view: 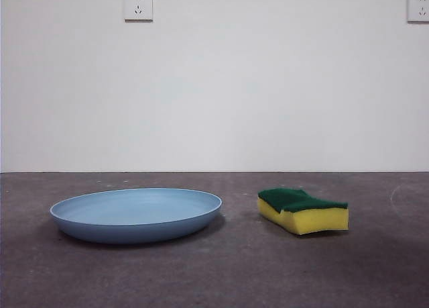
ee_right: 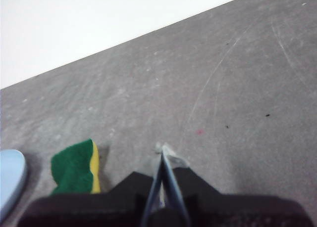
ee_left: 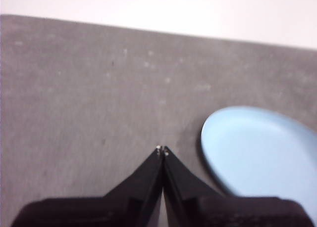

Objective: Pick up the plate,pick up the cloth,clean the plate with the cloth

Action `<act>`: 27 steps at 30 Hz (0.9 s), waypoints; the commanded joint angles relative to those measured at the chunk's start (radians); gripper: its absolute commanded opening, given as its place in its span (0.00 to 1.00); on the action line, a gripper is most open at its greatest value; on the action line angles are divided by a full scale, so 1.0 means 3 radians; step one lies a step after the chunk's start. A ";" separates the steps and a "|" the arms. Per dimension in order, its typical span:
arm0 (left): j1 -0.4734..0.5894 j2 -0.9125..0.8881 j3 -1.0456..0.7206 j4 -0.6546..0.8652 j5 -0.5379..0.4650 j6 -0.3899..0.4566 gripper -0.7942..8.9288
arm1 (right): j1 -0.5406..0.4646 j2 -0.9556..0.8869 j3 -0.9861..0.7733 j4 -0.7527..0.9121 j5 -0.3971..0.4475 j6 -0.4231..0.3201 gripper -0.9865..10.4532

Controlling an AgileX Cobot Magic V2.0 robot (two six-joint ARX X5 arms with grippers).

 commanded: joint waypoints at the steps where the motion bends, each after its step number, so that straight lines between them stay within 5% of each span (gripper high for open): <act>1: 0.0013 0.0015 0.0197 -0.0029 0.0019 -0.0093 0.08 | 0.0008 0.0197 0.0244 -0.0036 -0.0057 0.0048 0.08; 8: 0.0013 0.0375 0.0676 -0.0163 0.0020 -0.0092 0.08 | 0.0008 0.0895 0.0843 -0.0137 -0.0292 0.0004 0.08; 17: 0.0011 0.1320 0.1339 -0.0458 0.0305 -0.0076 0.08 | 0.0008 0.2000 0.1629 -0.0326 -0.1118 -0.0318 0.08; 27: 0.0005 0.2425 0.1916 -0.0824 0.0905 0.0036 0.08 | 0.0008 0.3043 0.2363 -0.1214 -0.1138 -0.0968 0.09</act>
